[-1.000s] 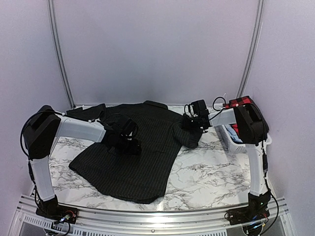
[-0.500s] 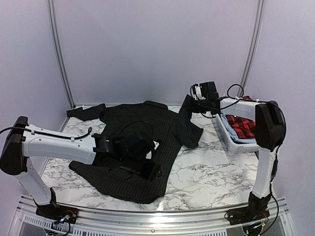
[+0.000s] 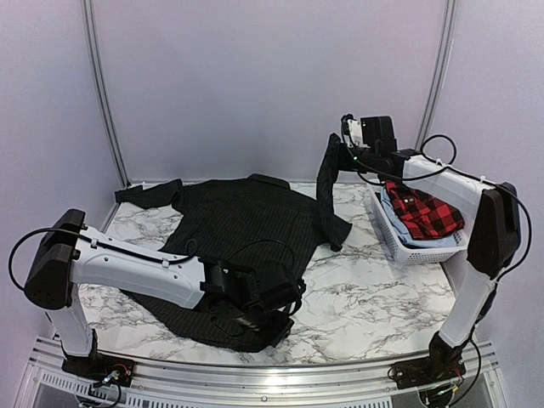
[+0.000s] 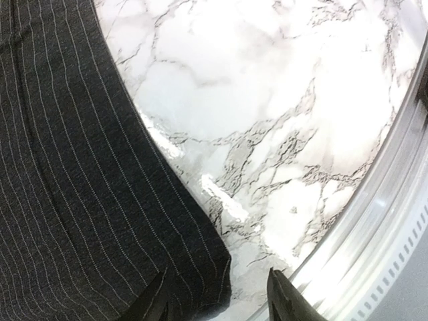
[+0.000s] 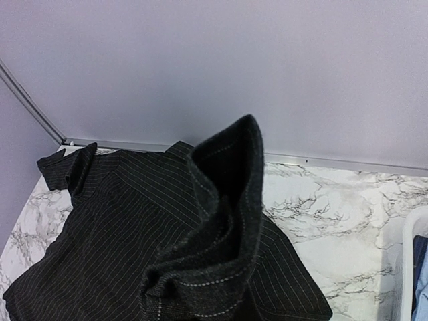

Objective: Fold and stack the long sleeve shirts
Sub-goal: Pick up the flattened shirt from the center of the board.

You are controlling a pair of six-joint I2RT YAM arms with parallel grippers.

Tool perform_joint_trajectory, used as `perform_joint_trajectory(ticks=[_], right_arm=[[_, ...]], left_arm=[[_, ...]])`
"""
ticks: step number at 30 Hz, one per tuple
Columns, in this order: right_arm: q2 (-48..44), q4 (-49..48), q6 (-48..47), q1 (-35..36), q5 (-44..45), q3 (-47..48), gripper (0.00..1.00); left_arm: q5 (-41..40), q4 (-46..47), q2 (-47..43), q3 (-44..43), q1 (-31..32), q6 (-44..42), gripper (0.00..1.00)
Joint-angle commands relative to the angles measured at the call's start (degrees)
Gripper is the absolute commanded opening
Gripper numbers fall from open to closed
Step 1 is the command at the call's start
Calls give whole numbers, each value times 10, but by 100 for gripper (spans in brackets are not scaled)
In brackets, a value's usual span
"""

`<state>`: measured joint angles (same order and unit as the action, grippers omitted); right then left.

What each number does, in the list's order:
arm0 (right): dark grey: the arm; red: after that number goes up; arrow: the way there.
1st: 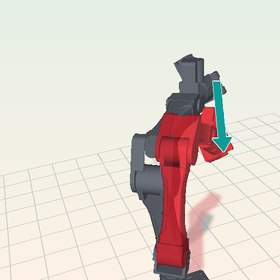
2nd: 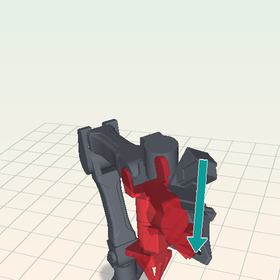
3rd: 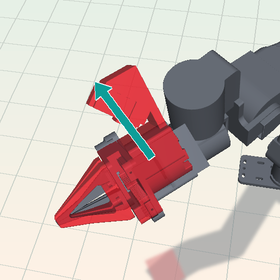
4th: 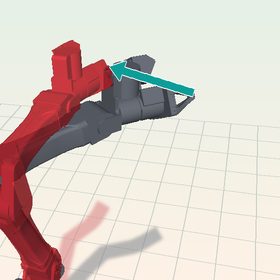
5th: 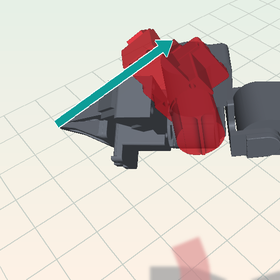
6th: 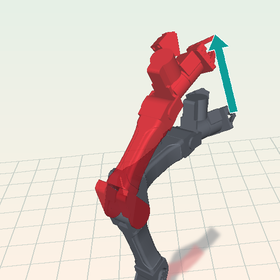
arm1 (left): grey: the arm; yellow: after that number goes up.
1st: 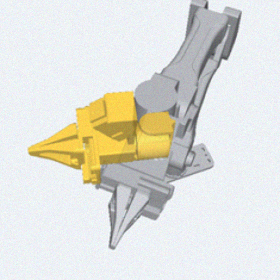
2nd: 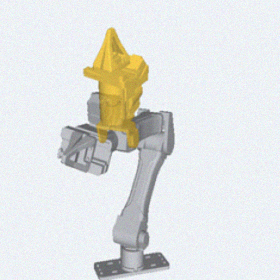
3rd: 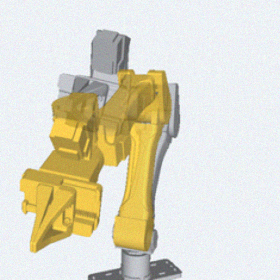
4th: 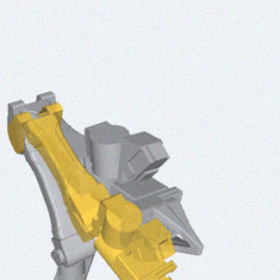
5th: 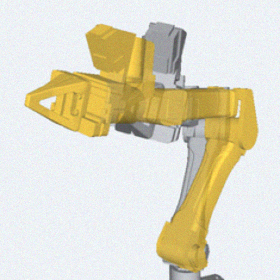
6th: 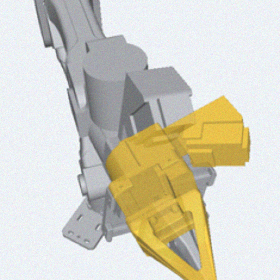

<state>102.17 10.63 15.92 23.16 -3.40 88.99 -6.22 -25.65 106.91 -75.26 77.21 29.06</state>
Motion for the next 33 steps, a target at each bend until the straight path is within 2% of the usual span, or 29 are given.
perform_joint_trajectory(ticks=[1, 10, 17, 23, 31, 33], right_arm=[[-31, 11, -9, 9, 16, 1, 0], [-52, 16, -10, 17, 23, 10, 0], [-59, 16, -9, 23, 23, 20, 0], [-66, 18, -11, 29, 30, 27, 0], [-72, 5, -33, 41, 31, 38, 0], [-75, -19, -50, 44, 24, 35, 0]], left_arm=[[-19, -46, 7, -6, 7, -3, 50], [7, -46, 15, -3, 18, -2, 49], [13, -47, 26, -5, 19, 2, 42], [7, -45, 23, -4, 18, 0, 30], [-14, -39, 1, 8, 18, 4, 0], [-40, -38, -18, 21, 18, 14, 0]])
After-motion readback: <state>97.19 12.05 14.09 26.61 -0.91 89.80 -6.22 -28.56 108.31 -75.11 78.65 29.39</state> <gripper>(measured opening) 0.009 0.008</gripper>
